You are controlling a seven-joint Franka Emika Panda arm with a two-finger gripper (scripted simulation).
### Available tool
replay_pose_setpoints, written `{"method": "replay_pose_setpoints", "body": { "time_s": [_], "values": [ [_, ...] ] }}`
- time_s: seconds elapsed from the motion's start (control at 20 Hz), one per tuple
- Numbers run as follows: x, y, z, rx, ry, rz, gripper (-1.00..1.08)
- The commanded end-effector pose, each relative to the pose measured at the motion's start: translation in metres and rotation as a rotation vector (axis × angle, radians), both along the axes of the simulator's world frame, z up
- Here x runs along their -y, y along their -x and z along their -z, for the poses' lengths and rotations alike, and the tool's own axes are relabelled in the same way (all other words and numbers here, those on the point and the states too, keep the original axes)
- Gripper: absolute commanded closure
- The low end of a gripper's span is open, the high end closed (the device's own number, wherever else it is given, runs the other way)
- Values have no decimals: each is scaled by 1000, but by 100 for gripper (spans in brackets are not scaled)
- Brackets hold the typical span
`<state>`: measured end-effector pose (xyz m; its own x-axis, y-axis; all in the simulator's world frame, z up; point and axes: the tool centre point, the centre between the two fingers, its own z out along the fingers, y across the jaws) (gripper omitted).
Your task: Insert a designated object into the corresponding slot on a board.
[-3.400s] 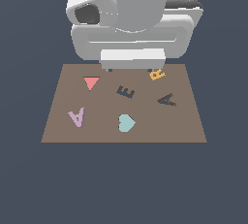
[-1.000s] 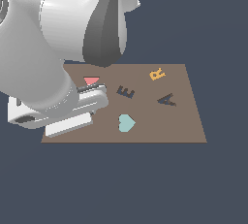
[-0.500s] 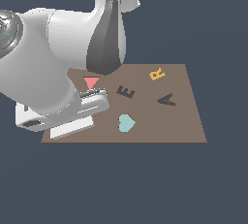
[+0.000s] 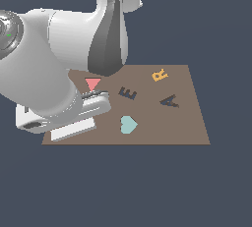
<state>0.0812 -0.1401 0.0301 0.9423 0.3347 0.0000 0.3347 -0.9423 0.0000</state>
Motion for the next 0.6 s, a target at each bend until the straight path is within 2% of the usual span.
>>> {"method": "replay_pose_setpoints", "body": {
  "time_s": [0.0, 0.55],
  "values": [
    [0, 0, -1, 0, 0, 0, 108],
    [-2, 5, -3, -1, 0, 30, 108]
  ]
}}
